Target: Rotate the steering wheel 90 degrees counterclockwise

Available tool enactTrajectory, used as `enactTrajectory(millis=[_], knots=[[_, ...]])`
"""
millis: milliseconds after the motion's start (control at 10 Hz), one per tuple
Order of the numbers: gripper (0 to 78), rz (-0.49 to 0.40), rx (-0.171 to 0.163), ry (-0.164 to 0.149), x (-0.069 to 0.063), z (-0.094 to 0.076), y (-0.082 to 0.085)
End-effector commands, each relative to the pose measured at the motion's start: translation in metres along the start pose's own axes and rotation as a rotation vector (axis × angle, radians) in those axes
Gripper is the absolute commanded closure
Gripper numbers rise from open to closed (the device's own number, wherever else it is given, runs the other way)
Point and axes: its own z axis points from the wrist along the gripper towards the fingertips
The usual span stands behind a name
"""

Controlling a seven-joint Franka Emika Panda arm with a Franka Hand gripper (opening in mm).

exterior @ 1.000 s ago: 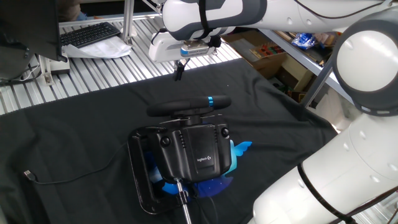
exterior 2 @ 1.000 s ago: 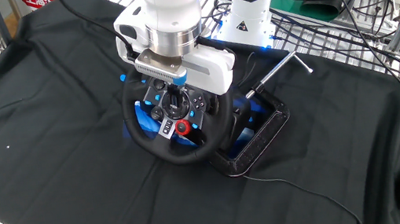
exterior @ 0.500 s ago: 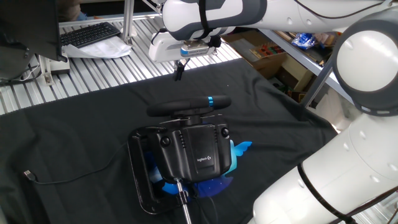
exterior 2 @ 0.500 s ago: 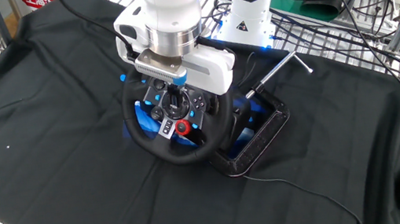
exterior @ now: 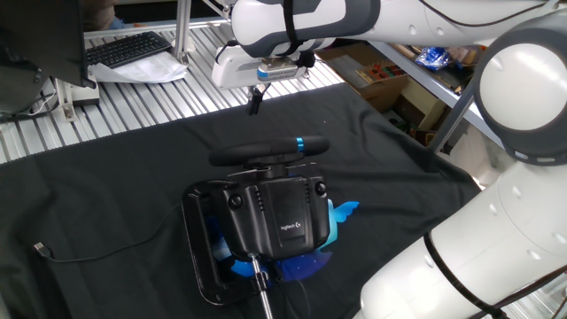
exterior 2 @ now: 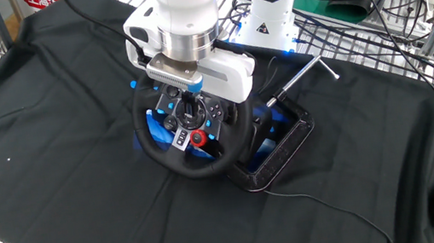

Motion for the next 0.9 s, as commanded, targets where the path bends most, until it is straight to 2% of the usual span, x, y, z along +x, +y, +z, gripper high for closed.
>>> enactTrajectory(millis=[100, 200, 800, 900], knots=[[77.6, 0.326, -0.113, 0.006, 0.0000, 0.0000, 0.0000], [77.6, 0.323, -0.077, 0.000, 0.0002, -0.0003, 0.0003], [77.6, 0.321, -0.072, -0.001, 0.0020, -0.0019, 0.0028], [77.6, 0.331, -0.061, -0.004, 0.0039, -0.0037, 0.0054]])
